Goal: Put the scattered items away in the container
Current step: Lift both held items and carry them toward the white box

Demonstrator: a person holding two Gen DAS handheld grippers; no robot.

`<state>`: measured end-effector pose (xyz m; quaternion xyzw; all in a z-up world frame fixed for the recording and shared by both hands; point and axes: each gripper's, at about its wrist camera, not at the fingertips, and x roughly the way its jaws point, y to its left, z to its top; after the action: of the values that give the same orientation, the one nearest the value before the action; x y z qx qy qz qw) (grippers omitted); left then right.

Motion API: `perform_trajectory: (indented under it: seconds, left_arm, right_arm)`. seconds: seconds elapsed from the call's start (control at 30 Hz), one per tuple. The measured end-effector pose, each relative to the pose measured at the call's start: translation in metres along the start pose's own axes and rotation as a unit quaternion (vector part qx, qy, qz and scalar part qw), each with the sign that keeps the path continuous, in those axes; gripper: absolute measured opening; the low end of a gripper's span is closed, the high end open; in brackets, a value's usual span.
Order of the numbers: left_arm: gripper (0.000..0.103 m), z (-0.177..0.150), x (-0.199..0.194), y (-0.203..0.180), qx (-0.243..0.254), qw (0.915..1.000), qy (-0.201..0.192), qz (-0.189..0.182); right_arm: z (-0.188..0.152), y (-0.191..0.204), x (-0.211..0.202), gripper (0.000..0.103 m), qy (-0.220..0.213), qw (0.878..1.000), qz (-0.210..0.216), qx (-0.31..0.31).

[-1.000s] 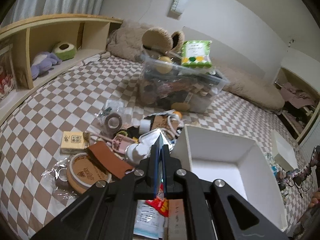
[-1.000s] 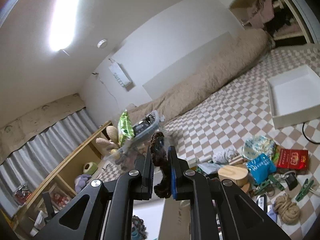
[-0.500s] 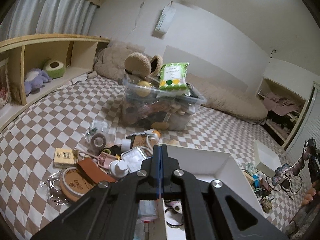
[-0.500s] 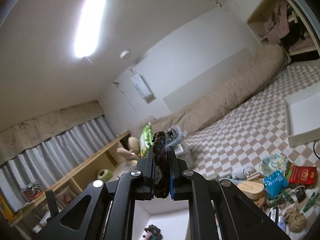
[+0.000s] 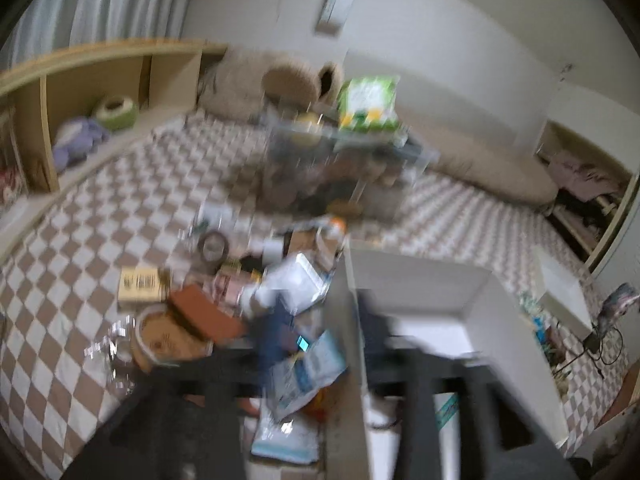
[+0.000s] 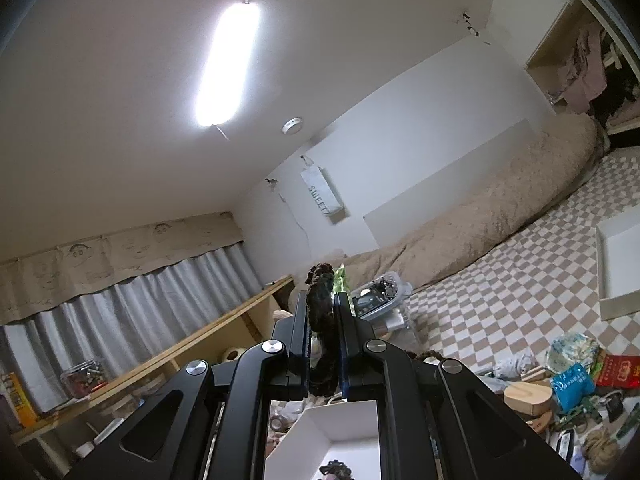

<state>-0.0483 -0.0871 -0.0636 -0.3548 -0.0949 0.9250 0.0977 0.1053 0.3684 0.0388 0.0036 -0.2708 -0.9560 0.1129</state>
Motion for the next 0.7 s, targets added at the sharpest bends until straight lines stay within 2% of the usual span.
perform_trajectory:
  seconds: [0.17, 0.3, 0.53, 0.7]
  left_arm:
    - [0.065, -0.024, 0.023, 0.024, -0.028, 0.9979, 0.057, 0.007]
    - [0.064, -0.028, 0.031, 0.032, -0.04, 0.996, 0.079, 0.008]
    - [0.064, -0.029, 0.037, 0.027, 0.054, 0.9909, 0.12, 0.026]
    - [0.065, -0.038, 0.047, 0.022, 0.153, 0.9775, 0.144, 0.024]
  right_arm:
    - [0.0, -0.001, -0.002, 0.012, 0.0, 1.0, 0.002, 0.005]
    - [-0.002, 0.002, -0.002, 0.012, 0.003, 1.0, 0.003, 0.007]
    - [0.0, -0.002, -0.007, 0.012, -0.001, 1.0, 0.0, 0.014]
    - [0.001, -0.008, -0.006, 0.012, 0.0, 1.0, -0.002, 0.02]
